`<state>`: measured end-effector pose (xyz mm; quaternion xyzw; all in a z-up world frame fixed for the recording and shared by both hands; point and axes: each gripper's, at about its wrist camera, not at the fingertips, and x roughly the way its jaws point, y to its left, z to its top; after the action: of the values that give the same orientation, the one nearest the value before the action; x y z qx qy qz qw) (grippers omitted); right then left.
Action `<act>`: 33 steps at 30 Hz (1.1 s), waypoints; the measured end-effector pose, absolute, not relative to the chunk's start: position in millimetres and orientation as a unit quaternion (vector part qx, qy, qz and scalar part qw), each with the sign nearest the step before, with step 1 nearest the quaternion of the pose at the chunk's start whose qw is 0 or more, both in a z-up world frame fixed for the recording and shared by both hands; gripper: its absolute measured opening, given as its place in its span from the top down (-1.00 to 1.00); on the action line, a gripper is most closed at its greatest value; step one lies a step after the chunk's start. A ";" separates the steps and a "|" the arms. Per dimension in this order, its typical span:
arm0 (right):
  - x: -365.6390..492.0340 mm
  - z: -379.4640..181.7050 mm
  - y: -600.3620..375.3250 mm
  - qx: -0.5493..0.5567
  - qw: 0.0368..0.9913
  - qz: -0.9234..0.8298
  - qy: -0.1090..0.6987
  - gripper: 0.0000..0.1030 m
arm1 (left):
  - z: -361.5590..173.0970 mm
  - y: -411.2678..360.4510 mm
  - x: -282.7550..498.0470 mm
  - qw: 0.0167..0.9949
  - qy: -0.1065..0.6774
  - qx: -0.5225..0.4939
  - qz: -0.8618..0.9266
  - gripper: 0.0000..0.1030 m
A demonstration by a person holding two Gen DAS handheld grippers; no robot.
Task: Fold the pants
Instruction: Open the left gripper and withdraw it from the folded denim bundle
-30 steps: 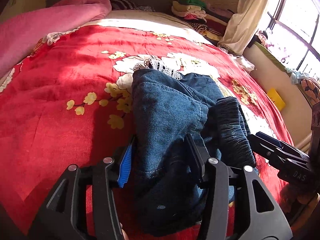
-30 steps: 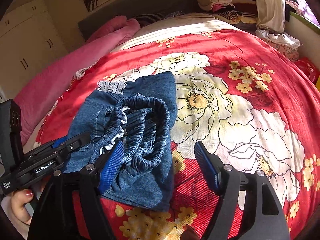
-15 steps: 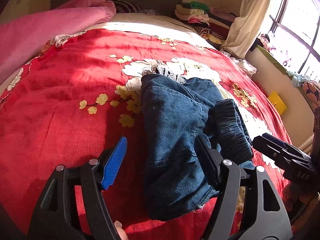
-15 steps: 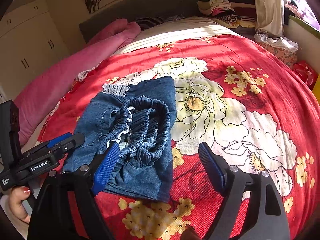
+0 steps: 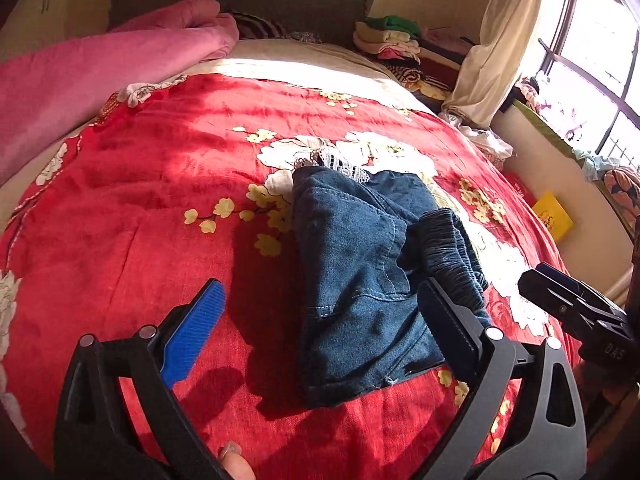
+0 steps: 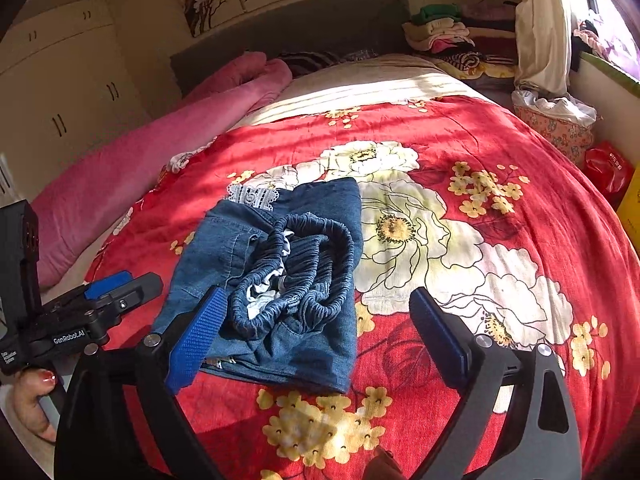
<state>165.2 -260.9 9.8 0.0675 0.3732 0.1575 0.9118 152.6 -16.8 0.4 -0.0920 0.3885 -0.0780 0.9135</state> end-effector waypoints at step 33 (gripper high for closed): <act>75.6 0.2 -283.2 0.044 0.922 0.147 0.355 -0.91 | -7.6 -38.2 48.8 0.914 0.395 -0.059 -0.067 -0.81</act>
<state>75.6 -283.2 0.2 0.0438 0.3547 0.1466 0.9224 48.8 -38.2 -7.6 -0.0594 0.3947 -0.0665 0.9145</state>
